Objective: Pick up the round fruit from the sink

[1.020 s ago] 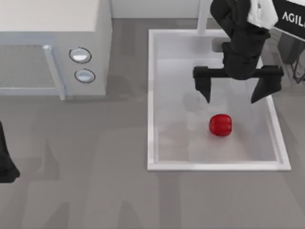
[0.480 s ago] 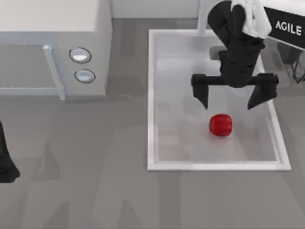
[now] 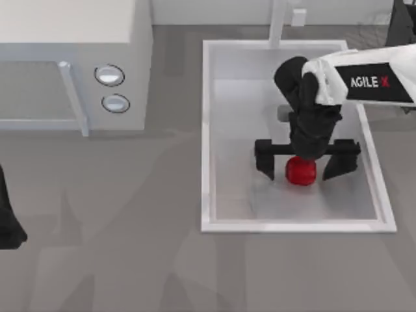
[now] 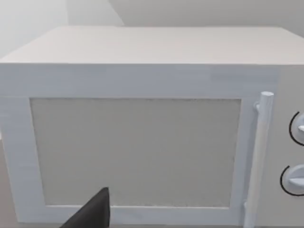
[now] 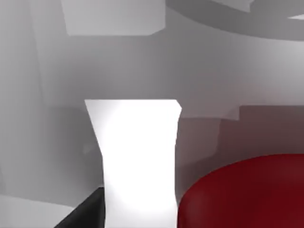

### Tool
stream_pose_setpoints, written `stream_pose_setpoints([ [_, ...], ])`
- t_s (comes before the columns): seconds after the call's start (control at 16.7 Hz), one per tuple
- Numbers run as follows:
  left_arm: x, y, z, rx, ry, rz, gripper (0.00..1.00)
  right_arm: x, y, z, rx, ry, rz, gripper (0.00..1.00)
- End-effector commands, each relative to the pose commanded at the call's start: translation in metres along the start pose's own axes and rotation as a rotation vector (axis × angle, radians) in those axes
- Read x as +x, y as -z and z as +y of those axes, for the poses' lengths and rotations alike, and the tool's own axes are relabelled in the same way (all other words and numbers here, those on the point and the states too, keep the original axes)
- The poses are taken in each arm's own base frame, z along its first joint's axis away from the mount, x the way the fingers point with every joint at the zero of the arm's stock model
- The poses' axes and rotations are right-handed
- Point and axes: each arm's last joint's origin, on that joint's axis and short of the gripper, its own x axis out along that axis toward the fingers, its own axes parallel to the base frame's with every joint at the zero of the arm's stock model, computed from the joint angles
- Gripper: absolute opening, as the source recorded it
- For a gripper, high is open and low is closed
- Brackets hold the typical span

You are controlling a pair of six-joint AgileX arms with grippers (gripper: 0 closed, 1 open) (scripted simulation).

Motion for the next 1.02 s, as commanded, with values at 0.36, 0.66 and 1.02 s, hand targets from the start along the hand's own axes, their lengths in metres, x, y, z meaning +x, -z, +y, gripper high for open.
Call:
stream_pose_setpoints([
  [0.36,0.0,0.0,0.0,0.0,0.0,0.0,1.0,0.0063,0.0017,-0.0006,0.0,0.002,0.005,0.92],
  [0.66,0.0,0.0,0.0,0.0,0.0,0.0,1.0,0.0063,0.0017,-0.0006,0.0,0.002,0.005,0.55],
  [1.02,0.0,0.0,0.0,0.0,0.0,0.0,1.0,0.0063,0.0017,-0.0006,0.0,0.002,0.005,0.1],
])
